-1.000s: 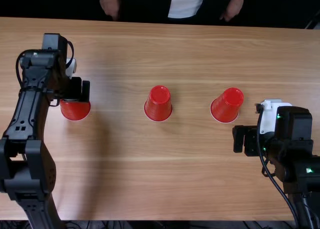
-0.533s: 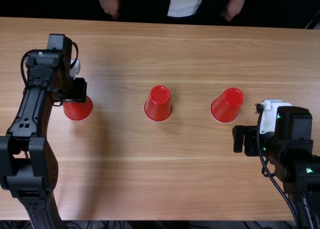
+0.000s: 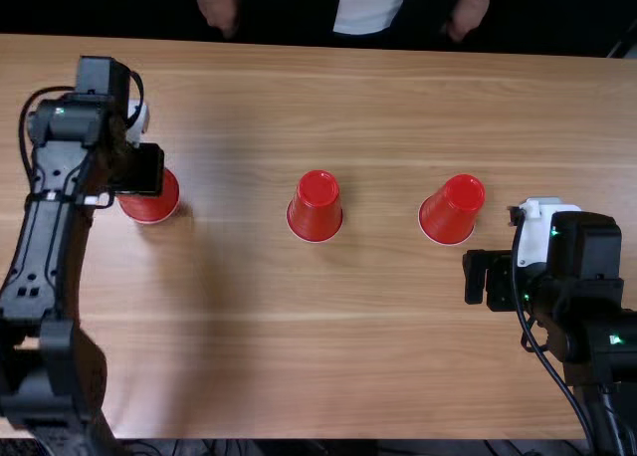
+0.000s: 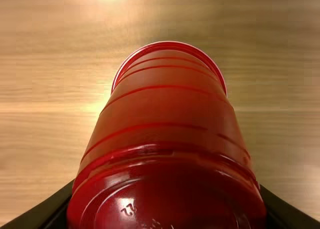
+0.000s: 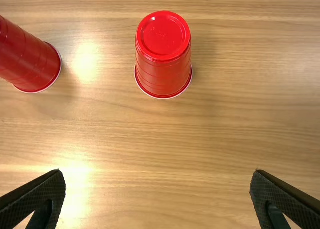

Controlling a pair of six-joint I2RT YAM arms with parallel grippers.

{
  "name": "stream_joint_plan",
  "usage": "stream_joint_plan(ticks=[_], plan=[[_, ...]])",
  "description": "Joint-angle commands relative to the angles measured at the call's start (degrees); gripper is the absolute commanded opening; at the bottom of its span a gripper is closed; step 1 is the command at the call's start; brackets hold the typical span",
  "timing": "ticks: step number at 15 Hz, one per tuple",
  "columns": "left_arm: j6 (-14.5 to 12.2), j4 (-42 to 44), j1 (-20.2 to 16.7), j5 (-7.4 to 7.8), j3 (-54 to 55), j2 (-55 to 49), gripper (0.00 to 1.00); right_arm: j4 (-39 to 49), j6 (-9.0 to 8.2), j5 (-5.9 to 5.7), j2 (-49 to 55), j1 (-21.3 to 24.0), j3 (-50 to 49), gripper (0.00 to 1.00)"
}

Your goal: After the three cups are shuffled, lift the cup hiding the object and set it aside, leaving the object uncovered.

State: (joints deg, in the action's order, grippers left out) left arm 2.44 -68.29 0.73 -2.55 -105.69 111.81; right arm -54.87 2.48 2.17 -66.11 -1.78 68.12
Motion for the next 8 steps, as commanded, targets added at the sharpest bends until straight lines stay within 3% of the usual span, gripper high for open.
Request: stream_joint_plan(ticks=[1,3,6,8], plan=[[1.7,0.1,-0.6,0.12,-1.7,-4.2,0.08,0.1,-0.37,0.46,-0.2,-0.6,-0.7,1.00],[2.0,-0.1,-2.2,-0.41,-1.2,-8.2,0.09,0.2,-0.37,0.46,-0.2,-0.6,-0.6,1.00],[3.5,0.1,-9.9,-0.41,0.2,-11.4,0.09,0.0,-0.27,0.46,-0.3,-0.6,-0.6,1.00],[3.4,-0.1,-13.1,-0.51,3.4,-12.0,0.09,-0.2,-0.27,0.46,-0.5,-0.6,-0.4,1.00]])
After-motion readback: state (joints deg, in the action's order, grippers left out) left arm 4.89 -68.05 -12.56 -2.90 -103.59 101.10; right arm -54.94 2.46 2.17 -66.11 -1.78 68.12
